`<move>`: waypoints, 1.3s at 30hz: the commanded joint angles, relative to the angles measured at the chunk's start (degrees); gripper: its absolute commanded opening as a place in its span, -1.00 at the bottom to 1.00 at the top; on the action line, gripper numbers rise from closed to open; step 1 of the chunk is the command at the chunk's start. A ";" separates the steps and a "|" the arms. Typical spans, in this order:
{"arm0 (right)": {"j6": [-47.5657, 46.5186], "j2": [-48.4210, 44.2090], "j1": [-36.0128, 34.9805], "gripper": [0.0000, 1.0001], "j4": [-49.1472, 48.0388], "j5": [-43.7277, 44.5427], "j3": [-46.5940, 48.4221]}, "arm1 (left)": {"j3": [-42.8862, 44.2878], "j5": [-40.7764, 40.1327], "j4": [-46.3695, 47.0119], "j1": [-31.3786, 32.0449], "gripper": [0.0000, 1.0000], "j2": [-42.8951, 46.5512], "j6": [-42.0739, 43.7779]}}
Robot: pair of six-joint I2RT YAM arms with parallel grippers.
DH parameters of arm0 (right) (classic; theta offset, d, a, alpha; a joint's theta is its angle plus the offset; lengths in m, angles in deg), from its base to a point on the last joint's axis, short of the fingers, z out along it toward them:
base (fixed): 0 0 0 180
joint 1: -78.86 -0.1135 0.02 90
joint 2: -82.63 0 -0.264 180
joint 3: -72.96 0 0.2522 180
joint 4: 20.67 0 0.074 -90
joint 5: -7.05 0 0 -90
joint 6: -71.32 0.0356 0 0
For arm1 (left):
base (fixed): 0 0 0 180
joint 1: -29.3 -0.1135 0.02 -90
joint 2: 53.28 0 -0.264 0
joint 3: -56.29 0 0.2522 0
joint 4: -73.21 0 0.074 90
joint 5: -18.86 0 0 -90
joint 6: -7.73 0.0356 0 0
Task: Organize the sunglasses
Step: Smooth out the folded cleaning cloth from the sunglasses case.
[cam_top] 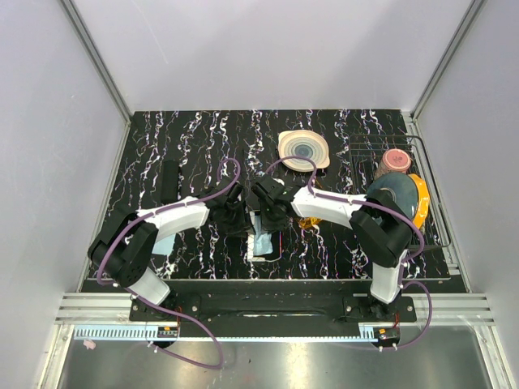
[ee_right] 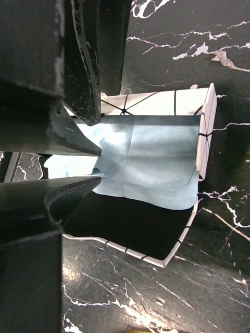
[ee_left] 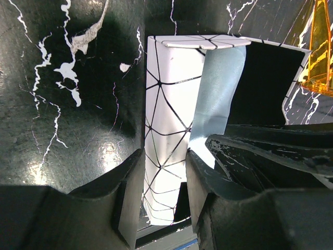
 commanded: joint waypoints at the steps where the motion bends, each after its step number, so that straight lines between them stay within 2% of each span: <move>1: -0.65 0.49 -0.72 -0.50 -1.47 0.30 0.57 | -0.77 -0.06 -0.50 -0.22 -0.19 -0.31 0.48; 18: 0.49 -2.32 -0.63 -1.00 1.43 1.27 -0.57 | -1.29 -0.33 -0.41 -0.22 -0.20 -0.05 0.31; 33: 0.23 -4.61 -0.72 -1.00 3.54 4.08 -1.28 | -1.56 -0.41 -0.24 -0.22 -0.21 -0.05 0.31; 34: 0.14 -4.52 -0.72 -0.93 2.84 3.82 -1.28 | -1.56 -0.33 -0.24 -0.22 -0.21 -0.05 0.31; 35: 0.05 -4.17 -0.72 -0.69 2.57 3.90 -1.10 | -1.56 -0.41 -0.32 -0.13 -0.21 -0.05 0.31; 37: -0.65 -3.73 -0.63 -0.47 2.31 3.73 -0.84 | -1.56 -0.41 -0.24 -0.13 -0.21 -0.05 0.39; 39: -0.74 -3.47 -0.80 -0.36 2.31 3.90 -0.31 | -1.56 -0.33 -0.24 -0.22 -0.21 -0.05 0.39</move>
